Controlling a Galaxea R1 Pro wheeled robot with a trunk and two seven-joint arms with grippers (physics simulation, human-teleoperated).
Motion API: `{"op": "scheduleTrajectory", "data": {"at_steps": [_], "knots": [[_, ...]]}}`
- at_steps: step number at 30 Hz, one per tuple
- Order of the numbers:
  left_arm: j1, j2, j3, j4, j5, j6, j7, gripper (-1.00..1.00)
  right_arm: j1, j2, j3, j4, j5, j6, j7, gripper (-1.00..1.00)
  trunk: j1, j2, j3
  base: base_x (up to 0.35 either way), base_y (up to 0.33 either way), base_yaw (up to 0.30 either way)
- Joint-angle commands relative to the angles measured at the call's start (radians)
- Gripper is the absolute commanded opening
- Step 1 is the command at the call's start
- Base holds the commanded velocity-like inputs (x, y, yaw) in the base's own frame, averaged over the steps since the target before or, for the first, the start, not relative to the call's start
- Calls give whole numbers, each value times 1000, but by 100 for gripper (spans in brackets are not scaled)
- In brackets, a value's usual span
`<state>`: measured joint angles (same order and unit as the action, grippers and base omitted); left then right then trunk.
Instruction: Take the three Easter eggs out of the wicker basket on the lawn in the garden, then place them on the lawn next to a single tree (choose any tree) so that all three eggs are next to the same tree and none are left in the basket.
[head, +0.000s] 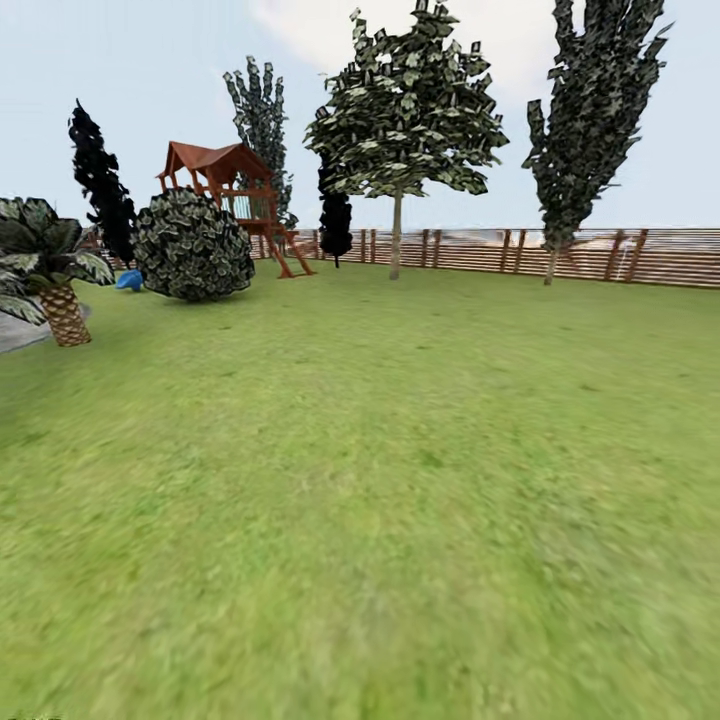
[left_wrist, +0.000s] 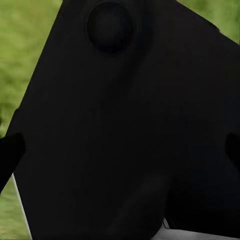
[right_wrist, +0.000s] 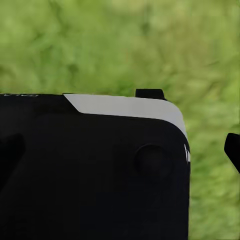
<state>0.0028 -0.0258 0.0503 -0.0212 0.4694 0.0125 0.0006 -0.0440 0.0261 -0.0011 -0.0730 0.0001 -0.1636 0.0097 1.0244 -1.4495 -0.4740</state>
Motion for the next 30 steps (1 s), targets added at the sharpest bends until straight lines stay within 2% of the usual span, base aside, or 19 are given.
{"op": "scheduleTrajectory", "data": {"at_steps": [1,30], "knots": [[0,0,5,-2,0,1,0,100,-1,0,0,1,0,-4,1,100,1,0,-1,300,224,286],[0,0,5,-2,0,1,1,100,-1,0,-1,0,0,-4,1,100,1,0,-1,300,225,286]]}}
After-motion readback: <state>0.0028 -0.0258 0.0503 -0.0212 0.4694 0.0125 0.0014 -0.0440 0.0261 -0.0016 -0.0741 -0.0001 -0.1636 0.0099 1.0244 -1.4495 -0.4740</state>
